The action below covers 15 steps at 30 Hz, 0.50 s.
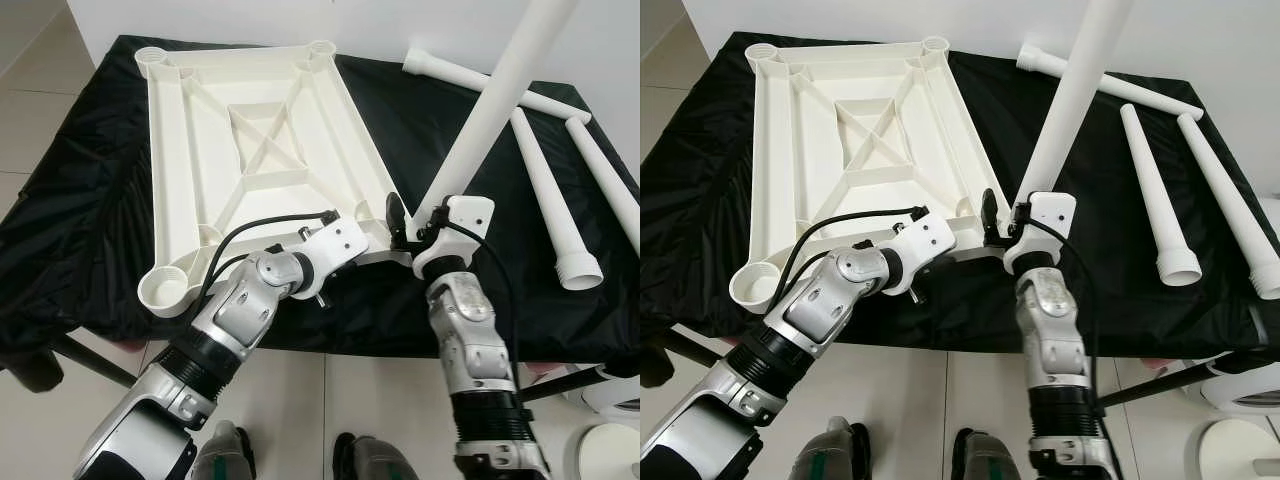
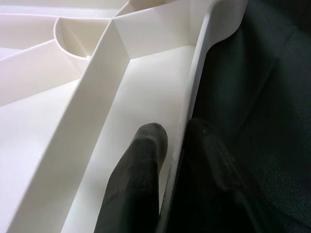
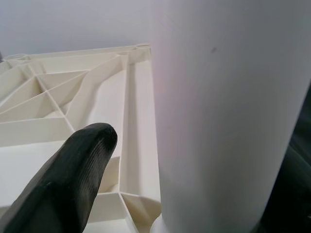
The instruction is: Building children table
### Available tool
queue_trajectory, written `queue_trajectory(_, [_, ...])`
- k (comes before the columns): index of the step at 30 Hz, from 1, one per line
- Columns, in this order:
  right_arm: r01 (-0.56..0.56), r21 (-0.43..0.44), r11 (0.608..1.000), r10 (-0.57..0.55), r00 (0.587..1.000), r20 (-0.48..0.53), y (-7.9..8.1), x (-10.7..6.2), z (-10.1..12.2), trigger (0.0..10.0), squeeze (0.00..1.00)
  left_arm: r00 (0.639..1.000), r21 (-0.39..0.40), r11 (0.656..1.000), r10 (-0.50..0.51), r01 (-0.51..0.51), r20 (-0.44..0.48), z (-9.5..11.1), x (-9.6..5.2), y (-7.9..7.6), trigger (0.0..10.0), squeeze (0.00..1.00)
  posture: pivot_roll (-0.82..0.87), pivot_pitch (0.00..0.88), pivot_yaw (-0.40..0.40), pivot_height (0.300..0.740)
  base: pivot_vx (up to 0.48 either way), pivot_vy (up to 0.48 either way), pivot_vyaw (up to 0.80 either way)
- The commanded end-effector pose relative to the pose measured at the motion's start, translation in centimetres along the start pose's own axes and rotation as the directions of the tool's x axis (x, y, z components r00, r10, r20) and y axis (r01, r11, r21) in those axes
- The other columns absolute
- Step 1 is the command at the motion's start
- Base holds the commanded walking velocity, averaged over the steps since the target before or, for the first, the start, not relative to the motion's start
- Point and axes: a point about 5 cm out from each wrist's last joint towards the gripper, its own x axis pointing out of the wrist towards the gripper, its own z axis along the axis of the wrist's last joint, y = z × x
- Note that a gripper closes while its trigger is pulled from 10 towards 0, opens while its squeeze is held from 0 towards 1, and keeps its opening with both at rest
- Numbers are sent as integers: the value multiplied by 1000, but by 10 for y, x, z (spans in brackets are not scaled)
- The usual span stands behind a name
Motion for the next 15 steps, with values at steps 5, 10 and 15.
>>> queue_trajectory(5, [-183, -2, 983, 183, 982, -40, -13, 0, -3, 10000, 0, 995, 22, 995, -102, 101, 7, 3, 10, -20, 10000, 0, -26, 87, -51, 740, 0, 0, 0])
queue_trajectory(10, [-318, -36, 948, 312, 944, -107, -32, -4, -5, 10000, 0, 995, 21, 995, -103, 102, 9, 4, 10, -20, 10000, 0, -24, 89, -51, 740, 0, 0, 0])
queue_trajectory(15, [-362, -44, 931, 351, 923, -155, -50, -6, -7, 10000, 0, 995, 19, 995, -101, 100, 9, 4, 10, -20, 10000, 0, -27, 91, -51, 740, 0, 0, 0])
